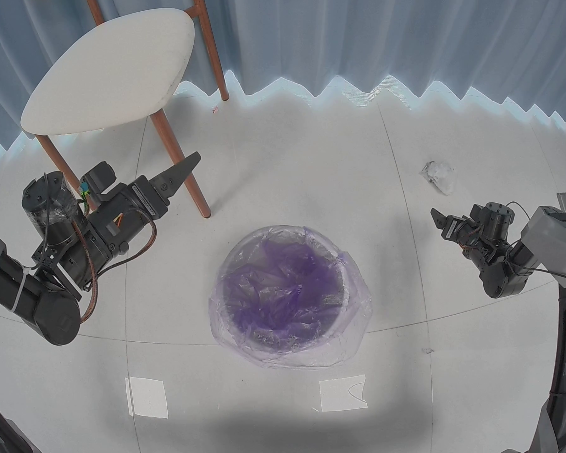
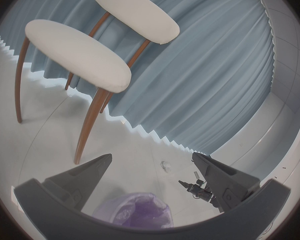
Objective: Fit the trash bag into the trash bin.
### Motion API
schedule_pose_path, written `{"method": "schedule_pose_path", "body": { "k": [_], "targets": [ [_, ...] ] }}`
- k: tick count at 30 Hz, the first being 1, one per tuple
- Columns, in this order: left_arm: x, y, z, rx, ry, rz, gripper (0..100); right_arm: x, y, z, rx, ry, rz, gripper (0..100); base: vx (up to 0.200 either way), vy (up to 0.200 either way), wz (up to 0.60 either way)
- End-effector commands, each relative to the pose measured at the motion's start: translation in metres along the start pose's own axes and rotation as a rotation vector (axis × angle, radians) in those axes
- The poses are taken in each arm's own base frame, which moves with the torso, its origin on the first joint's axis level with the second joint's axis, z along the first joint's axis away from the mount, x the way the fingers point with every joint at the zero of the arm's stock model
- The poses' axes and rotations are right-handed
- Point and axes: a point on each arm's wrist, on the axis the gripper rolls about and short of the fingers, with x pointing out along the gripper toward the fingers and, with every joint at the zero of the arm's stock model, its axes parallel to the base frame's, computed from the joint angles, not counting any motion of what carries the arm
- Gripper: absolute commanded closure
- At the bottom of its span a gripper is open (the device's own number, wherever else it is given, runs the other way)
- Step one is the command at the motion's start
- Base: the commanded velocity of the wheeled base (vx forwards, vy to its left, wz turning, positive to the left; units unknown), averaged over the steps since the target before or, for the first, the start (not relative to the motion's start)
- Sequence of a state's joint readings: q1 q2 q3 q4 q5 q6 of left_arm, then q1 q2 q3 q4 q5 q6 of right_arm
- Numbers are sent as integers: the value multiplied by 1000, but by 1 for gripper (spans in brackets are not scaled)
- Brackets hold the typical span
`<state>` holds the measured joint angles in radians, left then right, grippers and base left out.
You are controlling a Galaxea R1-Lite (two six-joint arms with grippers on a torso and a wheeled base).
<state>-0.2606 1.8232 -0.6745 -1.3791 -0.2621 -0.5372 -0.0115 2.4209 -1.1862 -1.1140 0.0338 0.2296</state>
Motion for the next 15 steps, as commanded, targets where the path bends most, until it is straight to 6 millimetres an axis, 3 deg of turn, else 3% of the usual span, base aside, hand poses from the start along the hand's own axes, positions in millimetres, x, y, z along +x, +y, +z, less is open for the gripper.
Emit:
{"method": "schedule_pose_path", "body": {
  "k": [1, 5, 15],
  "targets": [
    [-3, -7, 9, 4, -28, -19, 0, 4, -3, -6, -2, 6, -9, 0, 200, 0, 0],
    [-9, -17, 2, -2, -12, -47, 0, 7, -7, -7, -5, 5, -21, 0, 200, 0, 0],
    [-9, -21, 5, 1, -32, -66, 0, 28, -31, -1, -12, 74, -98, 0, 0, 0, 0]
  ]
}}
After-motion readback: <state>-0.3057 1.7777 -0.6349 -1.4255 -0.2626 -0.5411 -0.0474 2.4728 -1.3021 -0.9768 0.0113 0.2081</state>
